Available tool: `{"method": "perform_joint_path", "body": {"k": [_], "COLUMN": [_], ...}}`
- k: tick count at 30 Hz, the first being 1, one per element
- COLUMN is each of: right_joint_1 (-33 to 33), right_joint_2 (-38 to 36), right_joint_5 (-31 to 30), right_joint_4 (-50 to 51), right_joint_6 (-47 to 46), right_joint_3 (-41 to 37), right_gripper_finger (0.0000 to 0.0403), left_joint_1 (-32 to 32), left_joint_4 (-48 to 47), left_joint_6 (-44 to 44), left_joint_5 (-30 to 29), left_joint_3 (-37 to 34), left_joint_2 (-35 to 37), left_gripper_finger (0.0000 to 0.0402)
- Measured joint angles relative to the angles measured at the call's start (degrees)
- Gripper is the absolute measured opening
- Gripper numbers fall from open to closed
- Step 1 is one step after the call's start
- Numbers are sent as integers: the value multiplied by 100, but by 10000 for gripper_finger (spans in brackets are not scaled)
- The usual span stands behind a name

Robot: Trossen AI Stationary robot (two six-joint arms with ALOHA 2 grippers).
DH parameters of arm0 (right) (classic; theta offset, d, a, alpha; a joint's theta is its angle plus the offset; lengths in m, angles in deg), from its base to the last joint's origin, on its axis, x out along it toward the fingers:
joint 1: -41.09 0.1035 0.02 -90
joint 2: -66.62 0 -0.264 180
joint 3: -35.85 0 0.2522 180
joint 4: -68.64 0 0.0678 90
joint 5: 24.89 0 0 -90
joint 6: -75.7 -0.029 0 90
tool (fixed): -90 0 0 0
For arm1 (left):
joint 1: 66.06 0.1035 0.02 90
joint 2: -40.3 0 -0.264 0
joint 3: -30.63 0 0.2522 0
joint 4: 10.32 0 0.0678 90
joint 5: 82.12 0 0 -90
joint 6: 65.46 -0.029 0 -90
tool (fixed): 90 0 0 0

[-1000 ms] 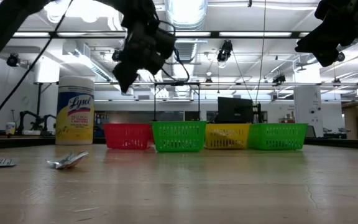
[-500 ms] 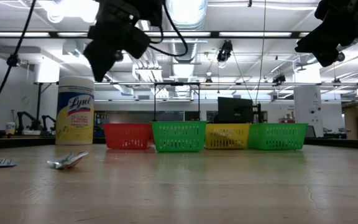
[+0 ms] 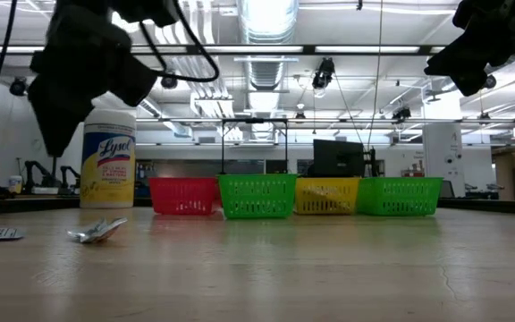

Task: Pick & Place First Aid Supplies
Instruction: Put the ointment pack into the red basket

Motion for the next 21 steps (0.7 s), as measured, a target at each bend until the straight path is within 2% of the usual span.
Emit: {"method": "perform_joint_path", "body": {"k": [7, 10, 21], "right_joint_1": [0, 0, 0], "right_joint_2": [1, -1, 1], "right_joint_5": [-2, -2, -2], "right_joint_4": [1, 1, -1], "right_joint_6": [-1, 1, 1], "right_joint_3": [0, 0, 0], "right_gripper_finger": [68, 70, 85], "left_joint_1": [-605, -834, -1394], "left_joint_4": [882, 983, 1392], "left_joint_6": [-181, -291, -230], "left_joint_5": [-650, -851, -887], "left_joint_3": [-473, -527, -811], "left_joint_2": [2, 2, 2], "left_gripper_finger": [110, 110, 110]}}
